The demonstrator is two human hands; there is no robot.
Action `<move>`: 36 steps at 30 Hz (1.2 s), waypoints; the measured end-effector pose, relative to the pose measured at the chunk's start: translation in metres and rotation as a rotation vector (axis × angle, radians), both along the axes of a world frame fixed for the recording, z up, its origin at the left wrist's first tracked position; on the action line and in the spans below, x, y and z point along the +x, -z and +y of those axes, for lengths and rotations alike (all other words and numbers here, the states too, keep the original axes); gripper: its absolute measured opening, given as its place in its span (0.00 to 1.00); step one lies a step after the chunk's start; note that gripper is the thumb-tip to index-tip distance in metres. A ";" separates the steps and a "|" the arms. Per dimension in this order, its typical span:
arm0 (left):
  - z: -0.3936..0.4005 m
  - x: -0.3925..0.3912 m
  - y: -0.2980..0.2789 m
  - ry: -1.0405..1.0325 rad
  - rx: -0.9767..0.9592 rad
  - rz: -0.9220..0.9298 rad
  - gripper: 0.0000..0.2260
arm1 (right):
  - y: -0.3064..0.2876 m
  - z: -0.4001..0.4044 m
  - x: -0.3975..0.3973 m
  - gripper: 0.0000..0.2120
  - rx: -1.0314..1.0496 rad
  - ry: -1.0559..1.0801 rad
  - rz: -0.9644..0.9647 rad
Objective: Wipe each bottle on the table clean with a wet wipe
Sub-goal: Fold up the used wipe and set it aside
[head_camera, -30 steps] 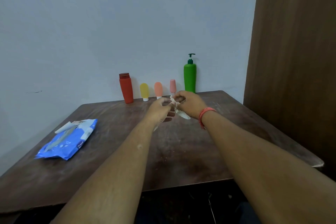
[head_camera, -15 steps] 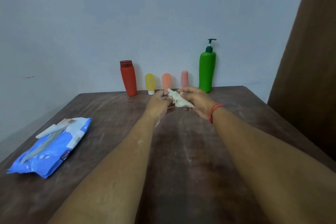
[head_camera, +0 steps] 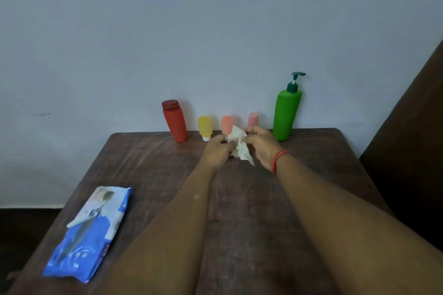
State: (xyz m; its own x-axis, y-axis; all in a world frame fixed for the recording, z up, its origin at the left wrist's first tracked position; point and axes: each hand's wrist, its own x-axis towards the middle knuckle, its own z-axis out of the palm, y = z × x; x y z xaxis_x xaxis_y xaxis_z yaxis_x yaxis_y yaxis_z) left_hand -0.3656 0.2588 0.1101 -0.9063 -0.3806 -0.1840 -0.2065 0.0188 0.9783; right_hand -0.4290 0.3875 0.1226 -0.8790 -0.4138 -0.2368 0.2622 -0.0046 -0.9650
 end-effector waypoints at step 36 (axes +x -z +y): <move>-0.142 0.287 -0.059 -0.585 0.279 -0.168 0.12 | -0.036 -0.158 0.221 0.10 0.044 -0.446 -0.218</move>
State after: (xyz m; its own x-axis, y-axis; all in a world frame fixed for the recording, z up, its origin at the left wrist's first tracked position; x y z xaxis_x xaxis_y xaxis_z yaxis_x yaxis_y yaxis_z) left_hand -0.0788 0.1172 0.1693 -0.5157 -0.7183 -0.4670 -0.2554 -0.3914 0.8841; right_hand -0.2083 0.2299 0.1590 -0.5471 -0.7236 -0.4207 0.4251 0.1928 -0.8844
